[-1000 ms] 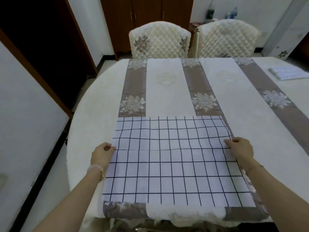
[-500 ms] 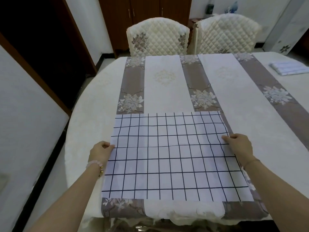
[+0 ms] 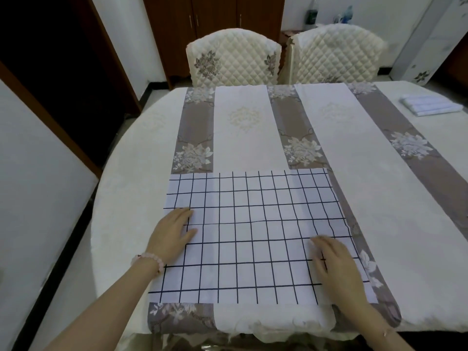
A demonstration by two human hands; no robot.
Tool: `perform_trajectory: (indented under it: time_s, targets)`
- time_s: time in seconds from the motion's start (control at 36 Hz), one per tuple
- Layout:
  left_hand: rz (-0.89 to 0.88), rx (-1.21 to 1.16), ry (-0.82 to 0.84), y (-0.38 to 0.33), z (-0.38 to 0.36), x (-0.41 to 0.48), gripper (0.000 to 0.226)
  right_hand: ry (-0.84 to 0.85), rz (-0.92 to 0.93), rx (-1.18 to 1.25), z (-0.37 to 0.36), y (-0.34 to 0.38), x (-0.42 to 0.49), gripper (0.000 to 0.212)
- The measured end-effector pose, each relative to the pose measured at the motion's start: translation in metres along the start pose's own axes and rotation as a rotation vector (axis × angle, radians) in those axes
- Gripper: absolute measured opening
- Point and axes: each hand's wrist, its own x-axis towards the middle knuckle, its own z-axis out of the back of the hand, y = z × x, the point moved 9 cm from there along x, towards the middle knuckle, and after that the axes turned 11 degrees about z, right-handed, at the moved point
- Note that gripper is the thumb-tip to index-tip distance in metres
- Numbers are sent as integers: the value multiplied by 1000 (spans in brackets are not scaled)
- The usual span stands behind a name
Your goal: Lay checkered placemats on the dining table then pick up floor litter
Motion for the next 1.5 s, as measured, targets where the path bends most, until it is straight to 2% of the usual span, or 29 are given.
perform_trajectory:
  time_s: [0.14, 0.25, 0.42, 0.64, 0.78, 0.83, 0.94, 1.06, 1.11, 1.17, 1.28, 1.42, 1.5]
  targets:
    - [-8, 126, 124, 4, -17, 8, 73, 215, 17, -17, -30, -2, -33, 53]
    - [49, 228, 253, 15, -23, 16, 83, 320, -4, -73, -38, -8, -41, 56]
    - [91, 276, 327, 17, -19, 20, 88, 358, -28, -153, -37, -12, -53, 55]
    - [134, 391, 332, 11, -14, 19, 84, 329, -38, -73, -36, -12, -53, 56]
    - [139, 281, 287, -13, -1, 7, 74, 311, -36, -11, -26, -11, -43, 51]
    - [96, 174, 205, -31, 9, -6, 66, 278, -72, 109, -16, -13, -34, 44]
    - [149, -210, 136, -54, 21, -41, 36, 210, -338, 561, 11, -22, -30, 37]
    - [114, -465, 210, -77, 12, -85, 12, 68, -421, 649, 47, -32, -48, 20]
    - [93, -570, 242, -89, 5, -107, 14, -7, -477, 672, 63, -38, -68, 14]
    - [91, -670, 286, -101, -4, -130, 18, -95, -537, 691, 81, -40, -97, 17]
    - [138, -862, 471, -129, -29, -178, 17, -255, -729, 796, 97, -41, -182, 21]
    - [6, -879, 701, -178, -48, -240, 18, -423, -992, 793, 85, -32, -318, 19]
    - [-112, -872, 805, -216, -47, -275, 18, -510, -1249, 866, 53, -20, -416, 20]
